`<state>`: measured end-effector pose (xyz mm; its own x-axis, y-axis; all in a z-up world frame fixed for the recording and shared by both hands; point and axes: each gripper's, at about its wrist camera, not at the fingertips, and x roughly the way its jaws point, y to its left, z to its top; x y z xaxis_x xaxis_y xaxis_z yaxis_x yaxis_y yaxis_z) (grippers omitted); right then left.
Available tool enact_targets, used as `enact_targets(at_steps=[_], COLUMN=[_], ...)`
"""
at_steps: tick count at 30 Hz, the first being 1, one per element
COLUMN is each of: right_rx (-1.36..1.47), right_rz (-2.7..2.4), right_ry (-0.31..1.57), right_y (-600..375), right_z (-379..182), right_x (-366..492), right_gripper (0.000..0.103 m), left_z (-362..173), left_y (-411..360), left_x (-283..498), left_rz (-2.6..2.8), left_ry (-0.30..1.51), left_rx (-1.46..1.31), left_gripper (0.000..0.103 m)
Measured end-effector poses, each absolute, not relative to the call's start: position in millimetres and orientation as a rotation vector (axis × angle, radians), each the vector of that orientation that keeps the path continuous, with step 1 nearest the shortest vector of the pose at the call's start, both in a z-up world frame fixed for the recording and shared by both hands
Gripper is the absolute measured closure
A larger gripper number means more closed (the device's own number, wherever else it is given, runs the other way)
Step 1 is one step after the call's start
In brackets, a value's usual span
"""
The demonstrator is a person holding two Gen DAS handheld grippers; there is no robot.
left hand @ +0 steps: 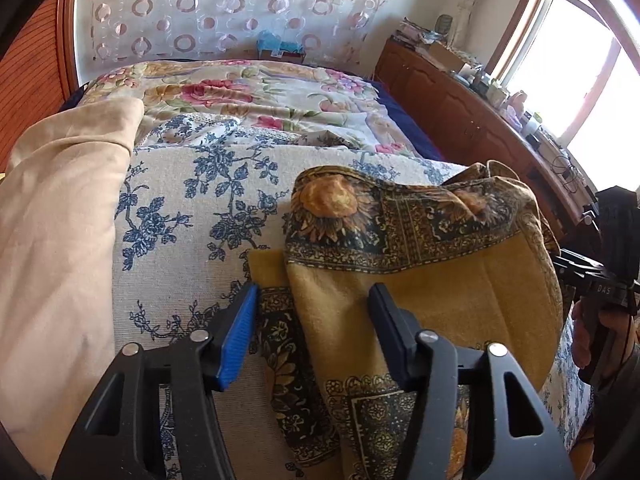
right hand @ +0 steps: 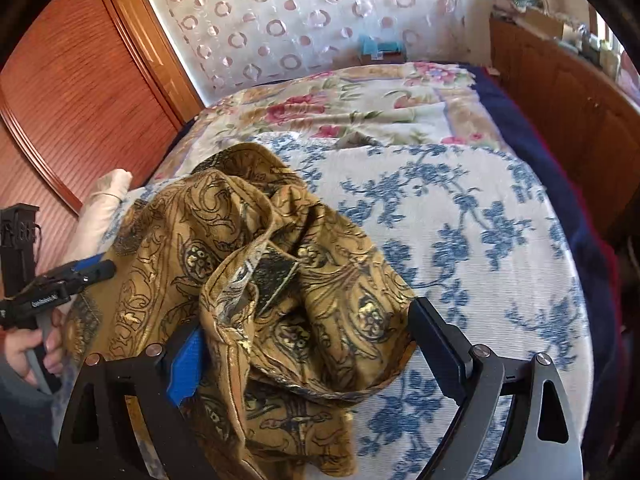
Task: Fold small clothes
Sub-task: 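Grasp the folded shirt with both grippers and lift it, then carry the folded shirt with both grippers onto the beige cloth beside the yellow toy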
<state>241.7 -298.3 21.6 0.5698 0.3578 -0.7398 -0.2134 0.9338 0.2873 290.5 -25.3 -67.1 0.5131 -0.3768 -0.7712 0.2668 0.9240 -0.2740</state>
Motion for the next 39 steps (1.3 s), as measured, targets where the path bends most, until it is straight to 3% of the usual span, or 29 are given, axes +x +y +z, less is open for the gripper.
enact_targets(at_steps=[4, 6, 10, 11, 14, 28, 39], right_rx=[0.174, 0.168, 0.156, 0.148, 0.09, -0.083, -0.301], right_rz=[0.404, 0.436, 0.526, 0.538, 0.541, 0.714, 0.884], right_ry=[0.919, 0.929, 0.935, 0.924, 0.866, 0.624, 0.607], right_y=[-294.3, -292.9, -295.4, -299.1, -299.3, -222.4, -41.6], right_z=[22.2, 21.2, 20.1, 21.0, 34.5, 125.4, 123.4], right_x=[248.5, 253.4, 256.1, 255.4, 246.6, 252.5, 346.2], right_gripper=[0.024, 0.029, 0.06, 0.068, 0.075, 0.078, 0.079], left_z=[-66.6, -67.9, -64.9, -62.3, -45.0, 44.0, 17.8], left_y=[-24.8, -24.0, -25.2, -25.6, -25.6, 54.5, 150.3], left_x=[289.1, 289.7, 288.7, 287.1, 276.4, 192.2, 176.0], left_rz=[-0.402, -0.42, -0.435, -0.441, -0.464, -0.329, -0.076], left_ry=[0.962, 0.971, 0.962, 0.953, 0.9, 0.577, 0.55], left_rx=[-0.153, -0.179, -0.181, -0.184, -0.184, -0.23, -0.337], left_gripper=[0.057, 0.068, 0.093, 0.095, 0.095, 0.096, 0.096])
